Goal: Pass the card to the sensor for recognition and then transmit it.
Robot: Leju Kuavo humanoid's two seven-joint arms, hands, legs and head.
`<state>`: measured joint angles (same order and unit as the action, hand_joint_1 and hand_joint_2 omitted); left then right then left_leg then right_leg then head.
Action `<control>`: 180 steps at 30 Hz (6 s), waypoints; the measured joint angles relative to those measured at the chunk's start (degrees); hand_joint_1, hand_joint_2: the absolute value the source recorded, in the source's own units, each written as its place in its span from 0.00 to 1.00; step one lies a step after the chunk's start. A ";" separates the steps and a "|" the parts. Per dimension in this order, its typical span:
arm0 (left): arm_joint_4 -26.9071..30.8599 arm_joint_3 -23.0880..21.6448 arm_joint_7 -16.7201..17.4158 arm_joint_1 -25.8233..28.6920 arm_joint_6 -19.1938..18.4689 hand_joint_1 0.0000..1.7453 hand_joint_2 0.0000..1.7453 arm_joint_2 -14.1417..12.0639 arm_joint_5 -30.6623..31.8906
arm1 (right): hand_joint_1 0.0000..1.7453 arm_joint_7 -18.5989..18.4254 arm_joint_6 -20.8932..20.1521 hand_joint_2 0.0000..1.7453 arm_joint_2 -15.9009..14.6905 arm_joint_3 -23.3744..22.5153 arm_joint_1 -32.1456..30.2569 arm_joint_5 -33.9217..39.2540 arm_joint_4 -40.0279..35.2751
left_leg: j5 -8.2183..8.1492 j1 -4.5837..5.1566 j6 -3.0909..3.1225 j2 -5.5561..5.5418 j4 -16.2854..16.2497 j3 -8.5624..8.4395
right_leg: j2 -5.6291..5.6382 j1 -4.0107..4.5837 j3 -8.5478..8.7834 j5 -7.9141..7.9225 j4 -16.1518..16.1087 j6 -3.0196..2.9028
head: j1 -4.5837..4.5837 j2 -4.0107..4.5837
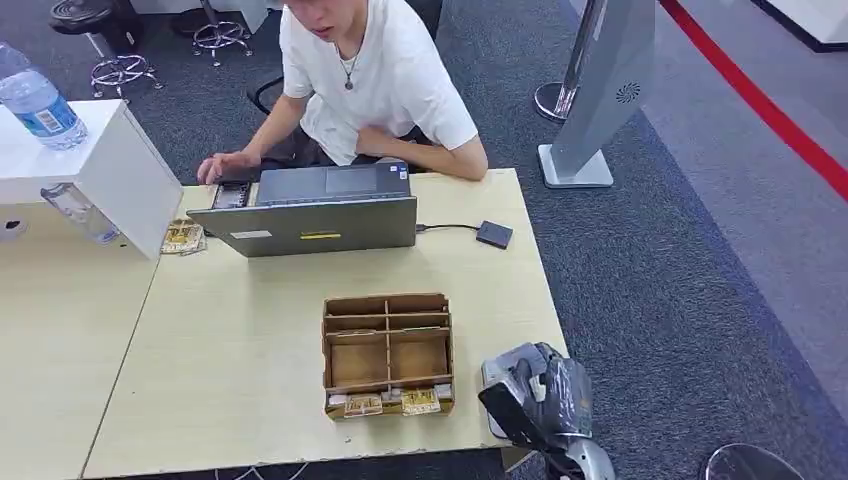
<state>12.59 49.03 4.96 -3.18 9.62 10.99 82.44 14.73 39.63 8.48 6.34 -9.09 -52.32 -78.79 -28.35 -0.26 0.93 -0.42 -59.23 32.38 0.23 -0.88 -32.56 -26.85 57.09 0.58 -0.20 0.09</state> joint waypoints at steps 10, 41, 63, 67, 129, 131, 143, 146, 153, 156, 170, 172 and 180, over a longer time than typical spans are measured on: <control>0.00 0.83 -0.07 0.00 -0.17 0.00 0.00 0.02 0.72 | 1.00 4.90 0.04 1.00 2.01 -1.36 0.00 -1.44 -5.86 | 0.00 -0.01 0.00 0.00 0.00 0.00 | 0.00 0.00 0.00 0.00 0.00 0.00 | 0.00 0.00; 0.00 0.83 -1.42 -0.10 -2.25 0.00 0.00 0.15 3.28 | 1.00 4.02 0.02 1.00 3.76 7.56 6.70 -14.50 -12.11 | 0.04 -0.01 -0.04 0.00 0.00 0.00 | 0.00 0.00 0.00 0.02 0.02 -0.01 | 0.00 0.00; 0.00 0.83 -1.49 -0.26 -2.84 0.00 0.00 0.57 4.28 | 0.00 -8.34 0.04 1.00 2.34 15.60 13.60 -24.44 -1.91 | 0.06 -0.02 -0.06 0.00 0.00 0.00 | 0.01 0.00 0.00 0.02 0.03 -0.02 | 0.00 0.00; 0.00 0.83 -1.49 -0.26 -2.93 0.00 0.00 0.57 4.28 | 0.00 -8.94 0.04 1.00 1.86 16.24 13.89 -23.91 -0.96 | 0.05 -0.02 -0.06 -0.01 0.00 0.00 | 0.01 0.00 0.00 0.02 0.03 -0.02 | 0.00 0.00; 0.00 0.83 -1.59 -0.29 -2.97 0.00 0.00 0.46 4.83 | 0.19 -9.59 -3.69 1.00 -5.44 25.51 15.68 -23.06 3.73 | 0.05 -0.02 -0.06 -0.01 0.00 0.01 | 0.01 0.00 -0.01 0.02 0.03 -0.02 | 0.00 0.00; 0.00 0.83 -1.60 -0.29 -2.97 0.00 0.00 0.46 4.85 | 0.22 -9.79 -3.69 1.00 -5.44 25.51 15.72 -23.10 3.80 | 0.05 -0.02 -0.06 -0.01 0.00 0.01 | 0.01 0.00 -0.01 0.02 0.03 -0.02 | 0.00 0.00; 0.00 0.83 -1.60 -0.29 -3.02 0.00 0.00 0.37 4.98 | 0.27 -9.96 -3.72 1.00 -5.44 25.57 16.16 -23.43 4.54 | 0.05 -0.02 -0.06 -0.01 0.00 0.01 | 0.01 0.00 -0.01 0.02 0.03 -0.02 | 0.00 0.00; 0.00 0.83 -1.60 -0.29 -3.02 0.00 0.00 0.35 4.98 | 0.28 -10.29 -3.72 1.00 -5.44 25.57 16.37 -23.58 4.83 | 0.05 -0.02 -0.06 -0.01 0.00 0.01 | 0.01 0.00 -0.01 0.02 0.03 -0.02 | 0.00 0.00; 0.00 0.83 -1.60 -0.29 -3.02 0.00 0.00 0.33 5.00 | 0.31 -10.47 -3.74 1.00 -5.44 25.57 16.92 -23.61 5.90 | 0.05 -0.02 -0.06 -0.01 0.00 0.01 | 0.01 0.00 -0.01 0.02 0.03 -0.02 | 0.00 0.00; 0.00 0.83 -1.60 -0.29 -3.02 0.00 0.00 0.33 5.03 | 0.34 -10.49 -3.80 1.00 -5.44 25.57 17.13 -23.61 6.36 | 0.05 -0.01 -0.06 -0.01 0.00 0.01 | 0.01 0.00 -0.01 0.02 0.03 -0.02 | 0.00 0.00; 0.00 0.83 -1.90 -0.30 -3.02 0.00 0.00 0.28 5.09 | 0.37 -10.99 -3.80 1.00 -5.42 25.57 18.07 -23.80 8.43 | 0.06 -0.02 -0.06 -0.01 0.00 0.01 | 0.01 0.00 -0.01 0.02 0.03 -0.02 | 0.00 0.00; 0.00 0.83 -1.90 -0.29 -3.02 0.00 0.00 0.26 5.09 | 0.38 -10.99 -3.80 1.00 -5.42 25.57 18.09 -23.80 8.52 | 0.06 -0.02 -0.05 -0.01 0.00 0.01 | 0.01 0.00 -0.01 0.02 0.03 -0.02 | 0.00 0.00; 0.00 0.83 -1.90 -0.29 -3.06 0.00 0.00 0.26 5.14 | 0.43 -10.99 -3.83 1.00 -5.40 25.57 18.21 -23.80 8.91 | 0.06 -0.02 -0.06 -0.01 0.00 0.01 | 0.01 0.00 -0.01 0.02 0.04 -0.02 | 0.00 0.00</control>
<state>12.59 49.86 3.06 -3.47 6.56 11.26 87.58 3.74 35.80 3.08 31.91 9.12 -76.13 -69.88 -28.29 -0.28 0.88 -0.43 -59.23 32.39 0.23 -0.88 -32.57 -26.83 57.13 0.56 -0.20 0.09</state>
